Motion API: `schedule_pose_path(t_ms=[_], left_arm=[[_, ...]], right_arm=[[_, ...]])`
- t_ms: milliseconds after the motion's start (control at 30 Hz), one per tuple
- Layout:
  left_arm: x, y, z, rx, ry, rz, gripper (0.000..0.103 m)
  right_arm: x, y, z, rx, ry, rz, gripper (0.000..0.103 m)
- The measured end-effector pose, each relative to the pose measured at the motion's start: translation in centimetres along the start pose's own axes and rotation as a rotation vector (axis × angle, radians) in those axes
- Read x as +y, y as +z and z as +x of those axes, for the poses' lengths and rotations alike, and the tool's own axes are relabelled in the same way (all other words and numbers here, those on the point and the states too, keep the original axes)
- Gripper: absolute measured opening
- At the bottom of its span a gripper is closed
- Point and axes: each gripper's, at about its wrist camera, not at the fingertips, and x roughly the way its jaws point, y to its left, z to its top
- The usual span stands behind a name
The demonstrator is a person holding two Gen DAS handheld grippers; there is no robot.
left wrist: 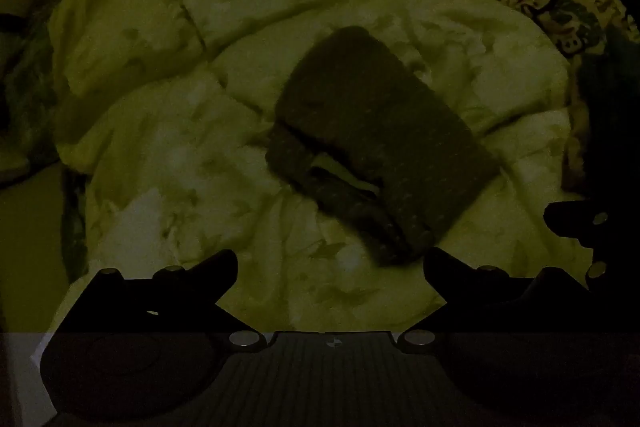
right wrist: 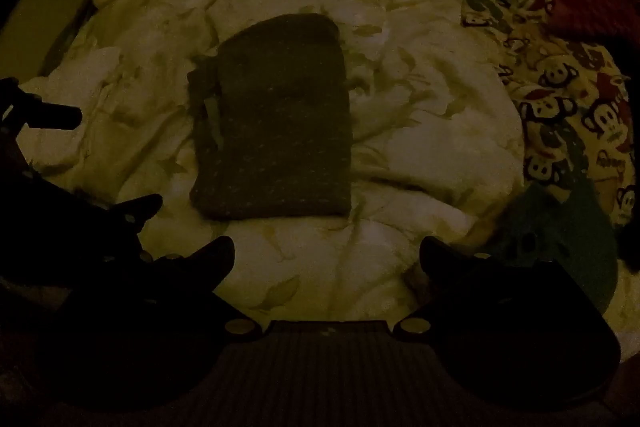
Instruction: Fold small clothes
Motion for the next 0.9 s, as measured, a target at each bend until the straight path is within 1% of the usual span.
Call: schedule_pose_path(t_ms=[900], left_arm=[[-0.33,0.15,0.4,0.028,0.005,-0.001,0.103]], right_arm=[[0.07,-0.03,0.29,0.001,0.008,0.004,0.099]])
